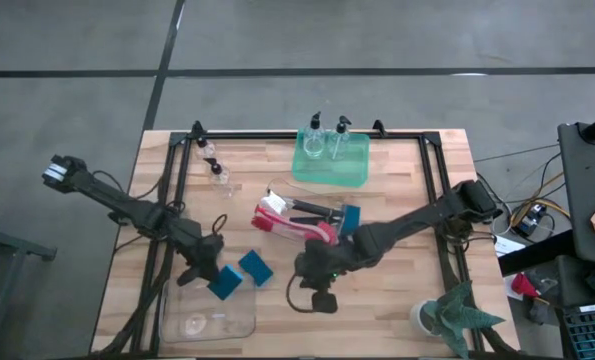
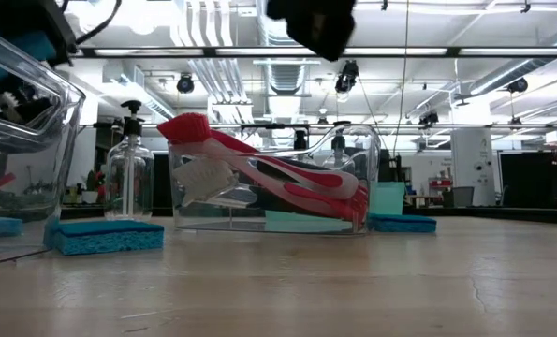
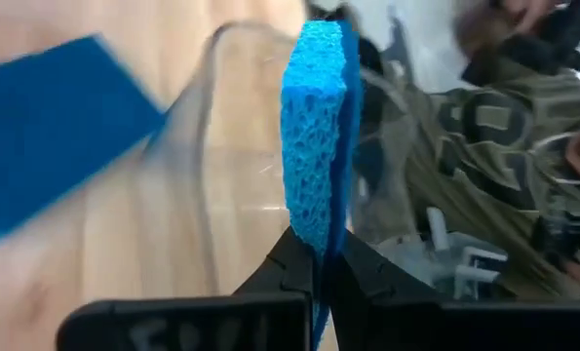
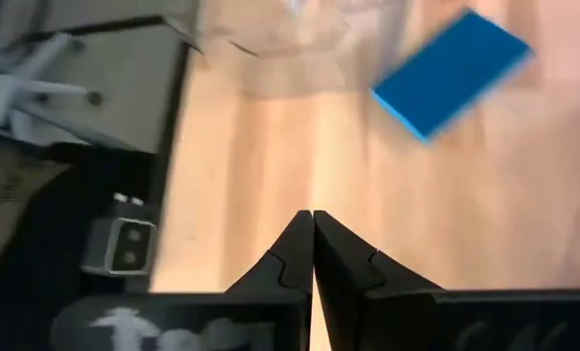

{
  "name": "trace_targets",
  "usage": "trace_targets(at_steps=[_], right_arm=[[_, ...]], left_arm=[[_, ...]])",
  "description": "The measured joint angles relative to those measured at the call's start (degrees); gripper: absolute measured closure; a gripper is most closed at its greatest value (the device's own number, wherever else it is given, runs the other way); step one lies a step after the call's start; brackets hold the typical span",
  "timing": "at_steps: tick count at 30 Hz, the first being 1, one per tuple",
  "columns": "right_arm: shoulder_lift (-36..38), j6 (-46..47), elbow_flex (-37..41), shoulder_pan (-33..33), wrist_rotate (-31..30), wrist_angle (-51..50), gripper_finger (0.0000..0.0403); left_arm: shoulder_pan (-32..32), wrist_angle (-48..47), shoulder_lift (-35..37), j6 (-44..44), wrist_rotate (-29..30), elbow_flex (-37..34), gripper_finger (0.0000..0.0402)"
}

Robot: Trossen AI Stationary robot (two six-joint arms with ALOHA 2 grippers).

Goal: Pick & Place Kitchen Sink Supplies
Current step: Put the blue sponge into the bottom transparent bin

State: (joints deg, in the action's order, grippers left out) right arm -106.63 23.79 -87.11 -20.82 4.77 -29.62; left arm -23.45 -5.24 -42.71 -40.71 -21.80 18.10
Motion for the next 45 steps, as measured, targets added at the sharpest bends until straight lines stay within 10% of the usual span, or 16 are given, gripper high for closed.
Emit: trace_targets(at_steps=[12, 25, 37, 45], right_arm=[[-0.13, 4.76, 1.38, -0.18, -3.49, -9.18, 0.0394], [-0.15, 11.74, 7.53, -0.18, -5.53, -11.66, 0.0394], [-0.15, 16.28, 9.45, -0.18, -18.90, -20.67, 0.0393], [-0.15, 15.98, 15.56, -0.31, -18.83, -20.99, 0.0332]], left_arm=[[-0.08, -4.10, -0.20, -1.70, 0.34, 0.18, 0.0373], [-4.90, 2.79, -0.23, 0.61, 1.99, 0.21, 0.0267], [-5.48, 6.07, -0.23, 2.02, 2.41, 0.21, 0.0236], [-5.48, 6.45, -0.23, 3.20, 2.43, 0.21, 0.0236]])
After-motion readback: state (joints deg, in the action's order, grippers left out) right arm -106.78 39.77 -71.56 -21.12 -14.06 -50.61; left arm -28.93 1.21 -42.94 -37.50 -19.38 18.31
